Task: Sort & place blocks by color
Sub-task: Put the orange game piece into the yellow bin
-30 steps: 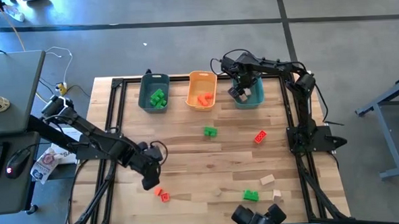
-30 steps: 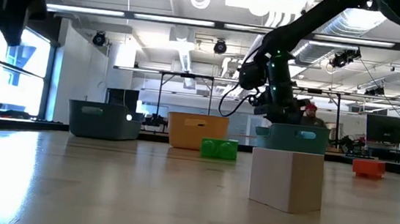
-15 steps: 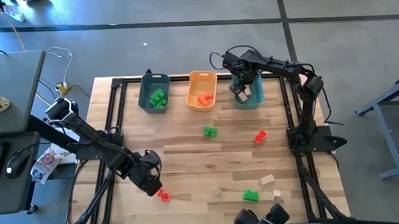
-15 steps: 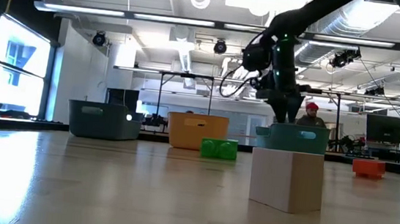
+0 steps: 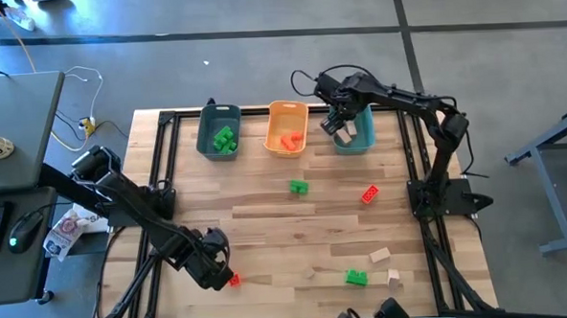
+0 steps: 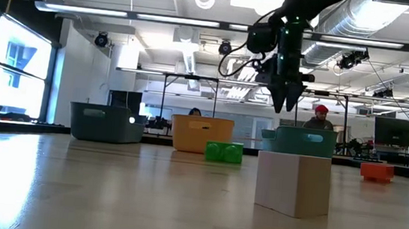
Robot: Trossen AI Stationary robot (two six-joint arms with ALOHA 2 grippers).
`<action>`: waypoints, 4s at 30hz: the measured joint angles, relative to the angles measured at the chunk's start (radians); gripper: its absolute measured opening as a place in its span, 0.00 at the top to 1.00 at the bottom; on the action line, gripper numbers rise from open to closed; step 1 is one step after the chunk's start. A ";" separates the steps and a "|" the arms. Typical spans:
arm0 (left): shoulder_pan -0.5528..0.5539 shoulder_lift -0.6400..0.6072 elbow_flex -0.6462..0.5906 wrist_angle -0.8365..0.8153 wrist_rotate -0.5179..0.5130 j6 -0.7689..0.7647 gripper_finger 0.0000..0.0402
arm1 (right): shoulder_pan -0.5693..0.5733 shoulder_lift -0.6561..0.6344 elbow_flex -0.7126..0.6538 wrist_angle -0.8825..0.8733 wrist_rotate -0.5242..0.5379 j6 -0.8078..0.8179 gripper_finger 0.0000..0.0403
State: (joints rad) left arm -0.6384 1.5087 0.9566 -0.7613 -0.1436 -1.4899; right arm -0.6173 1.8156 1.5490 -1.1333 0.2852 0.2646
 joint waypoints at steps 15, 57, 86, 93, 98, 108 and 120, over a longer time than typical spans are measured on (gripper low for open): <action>-0.013 0.127 0.000 0.077 0.013 0.008 0.34 | 0.036 0.000 0.000 -0.002 -0.003 0.023 0.48; 0.071 0.169 0.000 0.049 -0.034 0.237 0.84 | 0.128 0.000 0.000 -0.068 0.002 -0.063 0.48; 0.585 -0.104 0.001 0.084 -0.272 0.889 0.81 | 0.629 -0.019 0.000 -0.124 0.011 0.144 0.48; 0.703 -0.104 0.001 0.210 -0.272 1.057 0.81 | 0.687 -0.019 0.000 -0.084 0.011 0.228 0.48; 0.779 -0.104 0.001 0.324 -0.272 1.166 0.81 | 0.715 -0.019 0.000 -0.056 0.011 0.293 0.48; 0.921 -0.094 0.000 0.490 -0.232 1.317 0.81 | 0.729 -0.019 0.000 0.048 -0.004 0.313 0.48; 1.164 -0.095 0.000 0.651 -0.011 1.370 0.81 | 0.729 -0.018 0.000 0.140 0.004 0.357 0.48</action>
State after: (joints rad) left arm 0.5256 1.4139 0.9569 -0.1100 -0.1545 -0.1196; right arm 0.1120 1.7973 1.5494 -0.9937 0.2890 0.6220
